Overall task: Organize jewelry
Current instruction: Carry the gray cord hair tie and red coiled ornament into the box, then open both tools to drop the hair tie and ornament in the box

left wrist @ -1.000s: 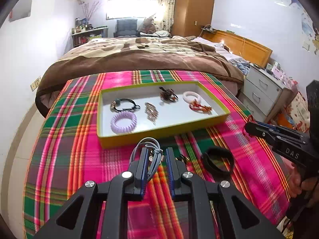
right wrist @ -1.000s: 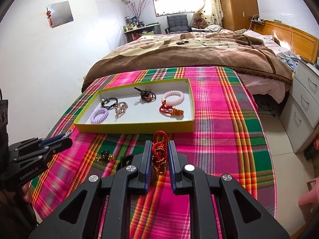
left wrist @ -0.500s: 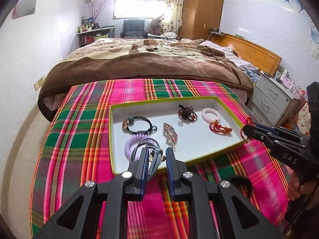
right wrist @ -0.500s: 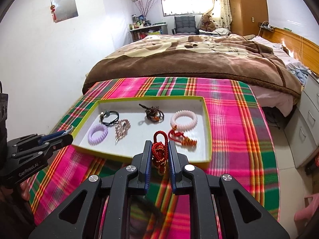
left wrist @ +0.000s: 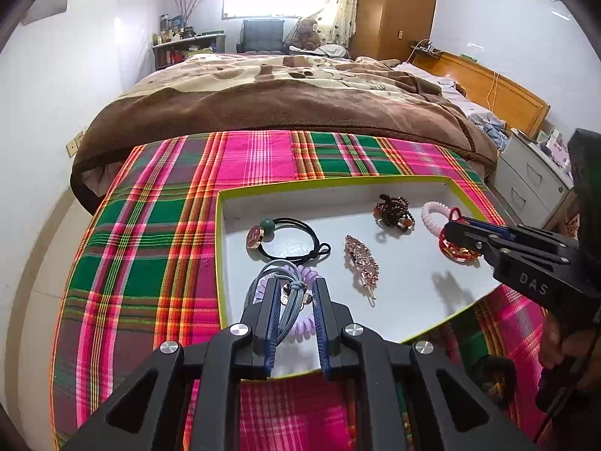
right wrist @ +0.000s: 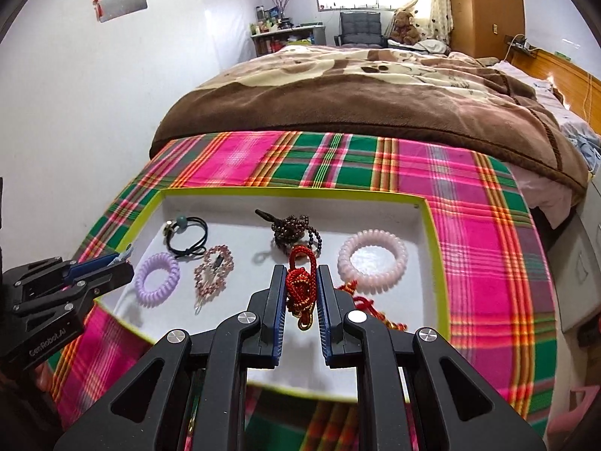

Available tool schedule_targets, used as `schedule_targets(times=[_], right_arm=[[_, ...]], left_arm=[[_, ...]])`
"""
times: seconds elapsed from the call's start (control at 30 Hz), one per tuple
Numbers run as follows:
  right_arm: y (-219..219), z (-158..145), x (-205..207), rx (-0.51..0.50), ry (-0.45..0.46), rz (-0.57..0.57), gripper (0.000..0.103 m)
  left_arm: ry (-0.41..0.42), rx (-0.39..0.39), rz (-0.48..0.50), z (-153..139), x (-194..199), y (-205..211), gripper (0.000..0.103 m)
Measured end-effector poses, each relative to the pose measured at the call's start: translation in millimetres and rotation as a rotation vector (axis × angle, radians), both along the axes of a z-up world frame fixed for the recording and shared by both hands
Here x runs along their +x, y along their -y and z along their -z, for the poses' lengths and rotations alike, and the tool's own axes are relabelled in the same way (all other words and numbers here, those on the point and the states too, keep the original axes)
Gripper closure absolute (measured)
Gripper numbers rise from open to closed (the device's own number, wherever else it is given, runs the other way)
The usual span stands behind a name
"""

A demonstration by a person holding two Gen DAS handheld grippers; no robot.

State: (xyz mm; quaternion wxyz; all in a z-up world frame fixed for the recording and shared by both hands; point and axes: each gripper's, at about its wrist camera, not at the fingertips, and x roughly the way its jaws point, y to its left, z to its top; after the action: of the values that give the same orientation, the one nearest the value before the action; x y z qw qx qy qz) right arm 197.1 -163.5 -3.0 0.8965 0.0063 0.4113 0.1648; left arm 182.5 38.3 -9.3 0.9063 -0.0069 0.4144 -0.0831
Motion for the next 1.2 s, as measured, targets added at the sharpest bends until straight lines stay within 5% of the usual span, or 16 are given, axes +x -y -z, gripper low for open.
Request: schedule_targets(times=[0.87,1.13,1.2], right_arm=[[-14,22,14,-0.068,-0.034,-0.025,0.087],[-13,21,14,-0.066,-0.031,-0.020,0.082],[-12,21,14,-0.060,-0.031,-0.020,0.071]], left_arm=[[-0.065,0.000,0.016,26,18,5,0.086],[-0.069,-0.005,0.021,27,20,5,0.086],[-0.068,-0.005,0.021,27,20,5,0.086]])
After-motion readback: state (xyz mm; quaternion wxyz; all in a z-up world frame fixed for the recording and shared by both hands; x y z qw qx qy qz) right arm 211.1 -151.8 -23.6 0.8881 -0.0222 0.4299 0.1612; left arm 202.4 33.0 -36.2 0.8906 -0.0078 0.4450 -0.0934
